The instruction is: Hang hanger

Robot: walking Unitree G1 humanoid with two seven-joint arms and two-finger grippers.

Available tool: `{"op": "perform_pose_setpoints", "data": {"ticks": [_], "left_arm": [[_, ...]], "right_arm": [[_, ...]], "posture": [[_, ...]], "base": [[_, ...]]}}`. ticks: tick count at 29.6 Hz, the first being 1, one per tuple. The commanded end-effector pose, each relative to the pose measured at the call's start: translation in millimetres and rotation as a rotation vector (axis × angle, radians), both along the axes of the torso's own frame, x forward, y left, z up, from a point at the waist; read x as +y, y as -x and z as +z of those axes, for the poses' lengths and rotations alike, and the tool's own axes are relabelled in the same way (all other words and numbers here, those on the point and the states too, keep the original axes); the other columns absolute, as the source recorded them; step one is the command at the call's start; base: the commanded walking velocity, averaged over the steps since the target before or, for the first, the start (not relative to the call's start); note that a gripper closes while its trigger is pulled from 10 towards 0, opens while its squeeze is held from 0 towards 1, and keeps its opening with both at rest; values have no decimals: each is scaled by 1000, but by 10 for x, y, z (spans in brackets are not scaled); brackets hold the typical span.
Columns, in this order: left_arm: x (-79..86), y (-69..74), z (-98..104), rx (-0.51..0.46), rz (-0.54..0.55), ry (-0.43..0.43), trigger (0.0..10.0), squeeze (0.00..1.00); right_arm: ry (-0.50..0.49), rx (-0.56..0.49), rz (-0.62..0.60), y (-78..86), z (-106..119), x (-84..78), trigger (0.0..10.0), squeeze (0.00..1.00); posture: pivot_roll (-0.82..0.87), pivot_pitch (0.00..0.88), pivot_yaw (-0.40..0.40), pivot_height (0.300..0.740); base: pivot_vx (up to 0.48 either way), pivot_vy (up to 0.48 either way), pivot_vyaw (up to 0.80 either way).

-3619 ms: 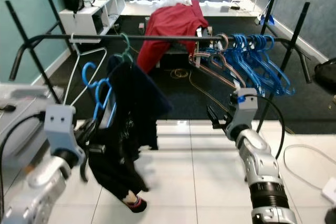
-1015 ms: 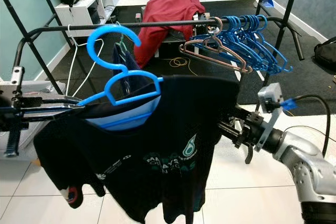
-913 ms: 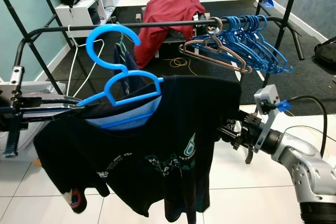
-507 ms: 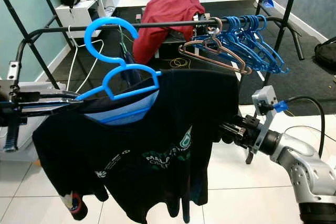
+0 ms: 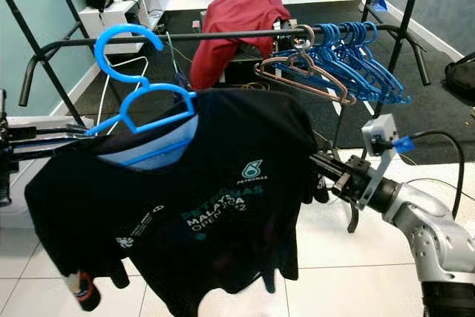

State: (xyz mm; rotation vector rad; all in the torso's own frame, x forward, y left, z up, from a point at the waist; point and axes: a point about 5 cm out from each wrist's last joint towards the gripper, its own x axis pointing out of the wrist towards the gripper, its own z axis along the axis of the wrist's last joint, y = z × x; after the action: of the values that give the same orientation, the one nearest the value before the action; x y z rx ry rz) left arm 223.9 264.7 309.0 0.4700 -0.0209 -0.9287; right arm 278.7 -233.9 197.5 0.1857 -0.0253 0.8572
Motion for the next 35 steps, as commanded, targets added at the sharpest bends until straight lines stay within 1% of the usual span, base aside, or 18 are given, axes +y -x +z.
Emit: {"op": "perform_pose_setpoints", "data": {"ticks": [1, 3, 5, 7, 9, 10, 11, 13, 14, 17, 18, 19, 21, 22, 26, 28, 31, 35], "left_arm": [[147, -12, -4, -2, 73, -51, 10000, 0], [174, -8, -23, 8, 78, -46, 10000, 0], [290, 15, -66, 32, 102, -17, 10000, 0], [290, 15, -66, 32, 102, -17, 10000, 0], [397, 86, -103, 72, 99, 16, 10000, 0], [397, 86, -103, 72, 99, 16, 10000, 0], [416, 134, -110, 87, 81, 27, 10000, 0], [416, 134, -110, 87, 81, 27, 10000, 0], [366, 216, -69, 96, 12, 66, 10000, 0], [366, 216, -69, 96, 12, 66, 10000, 0], [250, 321, 9, 90, -102, 117, 10000, 0], [250, 321, 9, 90, -102, 117, 10000, 0], [-3, 476, 172, 45, -319, 189, 10000, 0], [-76, 514, 226, 22, -385, 214, 10000, 0], [-143, 547, 289, -8, -451, 242, 10000, 0], [-143, 547, 289, -8, -451, 242, 10000, 0], [-202, 577, 347, -31, -514, 263, 10000, 0], [-222, 533, 375, -57, -504, 284, 10000, 0]], "right_arm": [[-67, -37, -5, -6, 101, -46, 0, 0], [-81, -43, -9, -9, 119, -59, 0, 0], [-121, -69, -56, -44, 187, -146, 0, 0], [-121, -69, -56, -44, 187, -146, 0, 0], [-166, -100, -157, -111, 270, -293, 0, 0], [-166, -100, -157, -111, 270, -293, 0, 0], [-179, -107, -221, -151, 296, -377, 0, 0], [-179, -107, -221, -151, 296, -377, 0, 0], [-162, -98, -327, -220, 287, -486, 0, 0], [-162, -98, -327, -220, 287, -486, 0, 0], [-143, -70, -452, -296, 258, -605, 0, 0], [-143, -70, -452, -296, 258, -605, 0, 0], [-97, -10, -629, -388, 176, -762, 0, 0], [-78, 17, -677, -406, 134, -804, 0, 0], [-55, 58, -741, -418, 72, -868, 0, 0], [-55, 58, -741, -418, 72, -868, 0, 0], [-20, 119, -805, -422, -49, -930, 0, 0], [25, 160, -784, -439, -170, -857, 0, 0]], "posture": [[-48, 0, 25, 740], [-48, 0, 25, 740], [-50, 0, 22, 740], [-50, 0, 22, 740], [-50, 0, 21, 740], [-50, 0, 21, 740], [-49, 0, 21, 740], [-49, 0, 21, 740], [-49, 0, 20, 740], [-49, 0, 20, 740], [-48, 0, 15, 740], [-48, 0, 15, 740], [-48, 0, 13, 740], [-49, 0, 14, 740], [-51, 0, 13, 740], [-51, 0, 13, 740], [-53, 0, 16, 740], [-57, 0, 20, 740]], "base": [[0, 0, 0], [0, 0, 0], [0, 0, 0], [0, 0, 0], [0, 0, 0], [0, 0, 0], [0, 0, 0], [0, 0, 0], [0, 0, 0], [0, 0, 0], [0, 0, 0], [0, 0, 0], [0, 0, 0], [0, 0, 0], [0, 0, 0], [0, 0, 0], [0, 0, 0], [0, 0, 0]]}}
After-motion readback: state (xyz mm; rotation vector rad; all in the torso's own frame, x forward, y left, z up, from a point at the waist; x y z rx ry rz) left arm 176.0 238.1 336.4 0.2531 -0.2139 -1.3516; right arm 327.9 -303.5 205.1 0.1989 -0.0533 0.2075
